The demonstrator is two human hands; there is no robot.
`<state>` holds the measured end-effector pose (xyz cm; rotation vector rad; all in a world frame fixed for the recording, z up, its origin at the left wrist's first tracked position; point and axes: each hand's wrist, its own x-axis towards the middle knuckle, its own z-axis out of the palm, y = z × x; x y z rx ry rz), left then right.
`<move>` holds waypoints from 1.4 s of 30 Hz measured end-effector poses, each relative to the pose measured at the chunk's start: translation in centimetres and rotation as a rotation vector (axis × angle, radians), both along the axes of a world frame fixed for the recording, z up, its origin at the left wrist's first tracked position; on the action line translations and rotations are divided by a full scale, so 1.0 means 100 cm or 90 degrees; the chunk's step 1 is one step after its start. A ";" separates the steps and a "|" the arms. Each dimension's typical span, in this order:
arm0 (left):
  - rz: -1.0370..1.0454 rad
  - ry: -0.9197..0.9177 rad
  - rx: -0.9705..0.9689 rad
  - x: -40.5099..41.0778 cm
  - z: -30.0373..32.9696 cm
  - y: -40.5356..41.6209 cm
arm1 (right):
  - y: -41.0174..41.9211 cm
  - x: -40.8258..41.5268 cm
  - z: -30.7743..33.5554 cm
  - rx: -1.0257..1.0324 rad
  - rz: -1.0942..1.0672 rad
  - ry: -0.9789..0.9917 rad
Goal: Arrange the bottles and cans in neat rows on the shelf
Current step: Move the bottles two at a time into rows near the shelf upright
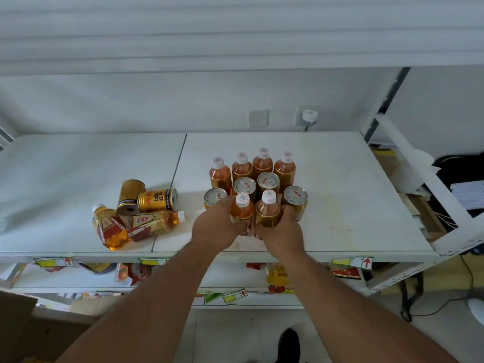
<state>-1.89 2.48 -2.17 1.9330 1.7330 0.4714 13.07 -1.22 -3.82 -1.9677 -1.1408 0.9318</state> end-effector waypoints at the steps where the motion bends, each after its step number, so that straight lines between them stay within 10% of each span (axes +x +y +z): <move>1: 0.000 -0.004 -0.001 0.000 -0.001 0.000 | -0.001 0.001 0.000 0.005 0.012 0.004; 42: -0.058 -0.215 0.120 0.142 0.068 -0.139 | -0.146 0.194 0.087 0.163 0.102 0.009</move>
